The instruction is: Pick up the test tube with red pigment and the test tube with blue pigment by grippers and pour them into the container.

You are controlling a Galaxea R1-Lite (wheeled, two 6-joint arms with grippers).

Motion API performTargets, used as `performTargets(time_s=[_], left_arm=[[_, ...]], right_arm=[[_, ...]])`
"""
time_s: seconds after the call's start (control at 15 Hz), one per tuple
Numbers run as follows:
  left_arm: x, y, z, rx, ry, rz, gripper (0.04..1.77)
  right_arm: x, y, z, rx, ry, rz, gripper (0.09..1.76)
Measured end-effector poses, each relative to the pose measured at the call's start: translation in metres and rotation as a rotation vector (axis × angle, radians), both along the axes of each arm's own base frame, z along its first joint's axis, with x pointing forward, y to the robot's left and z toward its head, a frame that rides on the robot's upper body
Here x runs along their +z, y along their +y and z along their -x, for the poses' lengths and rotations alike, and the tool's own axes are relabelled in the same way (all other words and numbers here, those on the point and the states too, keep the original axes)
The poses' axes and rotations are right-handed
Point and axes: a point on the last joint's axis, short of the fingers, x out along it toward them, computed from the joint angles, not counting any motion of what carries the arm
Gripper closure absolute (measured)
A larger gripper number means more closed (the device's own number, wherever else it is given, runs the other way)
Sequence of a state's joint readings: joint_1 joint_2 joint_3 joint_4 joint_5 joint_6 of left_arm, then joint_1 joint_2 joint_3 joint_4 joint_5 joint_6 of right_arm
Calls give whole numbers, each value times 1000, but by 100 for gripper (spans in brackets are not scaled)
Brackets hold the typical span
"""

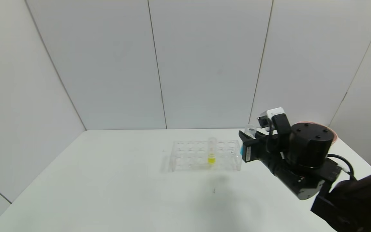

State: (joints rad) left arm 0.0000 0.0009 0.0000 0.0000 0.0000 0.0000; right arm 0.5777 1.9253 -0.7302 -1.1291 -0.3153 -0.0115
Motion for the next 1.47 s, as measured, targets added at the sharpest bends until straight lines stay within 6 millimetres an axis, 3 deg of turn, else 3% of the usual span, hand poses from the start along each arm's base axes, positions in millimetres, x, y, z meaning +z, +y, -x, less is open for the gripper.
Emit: performTargets(time_s=[0.33, 0.67, 0.93, 1.2, 1.47], left_arm=[[0, 0, 0, 0, 0, 0, 5], [0, 0, 0, 0, 0, 0, 5], [0, 0, 0, 0, 0, 0, 5], [0, 0, 0, 0, 0, 0, 5], [0, 0, 0, 0, 0, 0, 5]], right_arm=[[15, -88, 16, 133, 61, -10, 134], [36, -196, 43, 215, 117, -78, 134], [50, -270, 66, 207, 46, -19, 134], [54, -315, 46, 150, 5, 65, 134], [60, -327, 2, 149, -3, 109, 134]])
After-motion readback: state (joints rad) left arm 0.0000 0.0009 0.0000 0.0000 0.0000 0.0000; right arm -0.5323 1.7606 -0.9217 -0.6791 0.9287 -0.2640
